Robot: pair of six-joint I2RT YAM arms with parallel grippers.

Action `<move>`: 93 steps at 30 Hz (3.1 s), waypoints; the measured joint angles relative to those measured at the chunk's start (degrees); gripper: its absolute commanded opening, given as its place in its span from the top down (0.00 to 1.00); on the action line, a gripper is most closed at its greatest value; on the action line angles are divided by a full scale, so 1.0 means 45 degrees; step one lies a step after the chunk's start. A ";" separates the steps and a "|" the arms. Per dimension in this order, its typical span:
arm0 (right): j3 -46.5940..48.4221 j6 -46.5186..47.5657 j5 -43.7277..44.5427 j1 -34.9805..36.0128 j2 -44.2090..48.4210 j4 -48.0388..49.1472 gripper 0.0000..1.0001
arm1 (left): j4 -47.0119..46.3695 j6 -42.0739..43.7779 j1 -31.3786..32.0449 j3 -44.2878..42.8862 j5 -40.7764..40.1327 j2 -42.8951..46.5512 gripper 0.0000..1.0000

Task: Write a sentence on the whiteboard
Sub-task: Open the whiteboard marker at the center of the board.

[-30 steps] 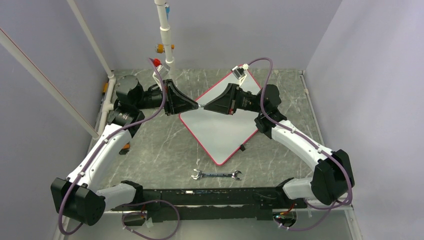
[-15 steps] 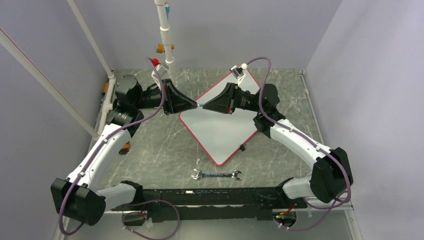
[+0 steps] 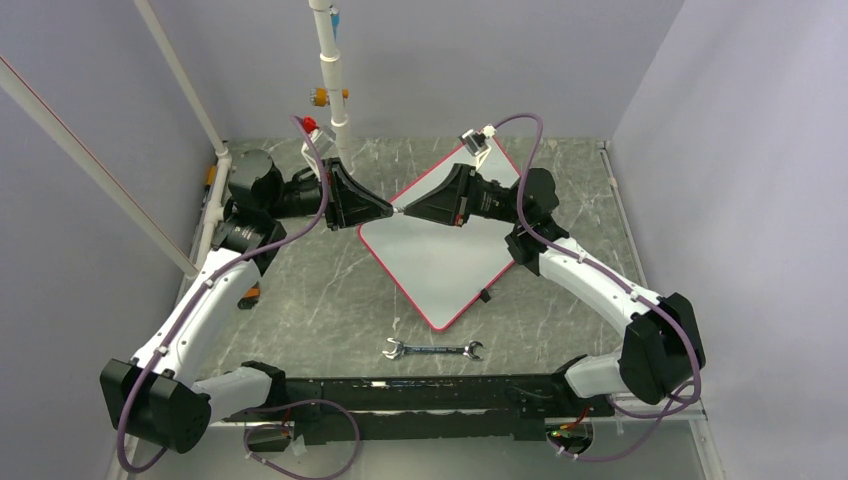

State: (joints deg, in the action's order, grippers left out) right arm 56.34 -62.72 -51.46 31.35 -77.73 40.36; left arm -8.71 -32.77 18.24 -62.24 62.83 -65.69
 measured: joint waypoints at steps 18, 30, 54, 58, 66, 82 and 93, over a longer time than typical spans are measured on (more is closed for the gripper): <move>0.0369 0.0797 0.0223 0.0369 -0.0058 -0.0670 1.00 | 0.0772 0.0457 -0.0019 -0.0049 -0.0291 0.0126 0.66; 0.0899 0.2919 0.1350 0.0957 0.0758 -0.3895 1.00 | 0.2273 0.1370 0.0267 -0.0311 -0.0840 0.0214 0.56; 0.0986 0.3458 0.1205 0.0471 0.1501 -0.4857 1.00 | 0.2390 0.1909 0.0301 -0.0311 -0.1059 0.1083 0.60; 0.0986 0.3322 0.1064 0.0437 0.1501 -0.4789 1.00 | 0.2385 0.1904 0.0301 -0.0311 -0.1054 0.1083 0.66; 0.0981 0.3099 0.0879 0.0355 0.1515 -0.4483 1.00 | 0.2380 0.1909 0.0296 -0.0311 -0.1049 0.1083 0.70; 0.0899 0.2511 0.0627 0.0146 0.1511 -0.3687 1.00 | 0.2356 0.1909 0.0301 -0.0311 -0.0933 0.1083 0.62; 0.0865 0.2356 0.0447 0.0141 0.1282 -0.3478 1.00 | 0.2040 0.1758 0.0296 -0.0301 -0.0899 0.1103 0.69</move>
State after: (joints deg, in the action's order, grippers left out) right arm 60.23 -52.12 -49.45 31.99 -71.96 24.71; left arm 0.47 -24.86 19.57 -63.59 58.78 -60.73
